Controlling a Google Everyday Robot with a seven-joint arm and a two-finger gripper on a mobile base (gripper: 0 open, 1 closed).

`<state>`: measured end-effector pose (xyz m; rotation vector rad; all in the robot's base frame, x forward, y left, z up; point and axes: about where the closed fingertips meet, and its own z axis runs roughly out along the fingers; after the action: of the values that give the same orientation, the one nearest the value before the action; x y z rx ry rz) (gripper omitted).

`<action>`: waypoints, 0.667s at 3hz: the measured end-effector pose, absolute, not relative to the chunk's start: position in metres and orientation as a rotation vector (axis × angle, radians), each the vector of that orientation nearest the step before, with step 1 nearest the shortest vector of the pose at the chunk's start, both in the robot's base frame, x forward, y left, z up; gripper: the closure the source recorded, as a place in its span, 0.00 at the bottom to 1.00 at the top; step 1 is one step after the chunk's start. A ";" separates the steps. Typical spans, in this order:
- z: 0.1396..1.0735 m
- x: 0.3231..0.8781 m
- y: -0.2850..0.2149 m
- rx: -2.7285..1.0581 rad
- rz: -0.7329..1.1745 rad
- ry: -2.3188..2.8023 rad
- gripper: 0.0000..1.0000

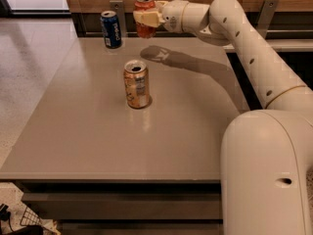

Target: Move coke can near pepsi can

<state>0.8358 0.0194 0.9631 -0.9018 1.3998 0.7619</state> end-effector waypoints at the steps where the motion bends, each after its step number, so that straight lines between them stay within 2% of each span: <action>1: 0.946 0.846 0.026 -0.880 0.758 1.439 1.00; 2: 0.929 0.860 0.036 -0.852 0.770 1.460 1.00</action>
Offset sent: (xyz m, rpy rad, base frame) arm 0.0533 0.0259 -0.0631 0.0387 0.0950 -0.0640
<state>0.8597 0.0359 0.9289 -0.8517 1.4604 0.7697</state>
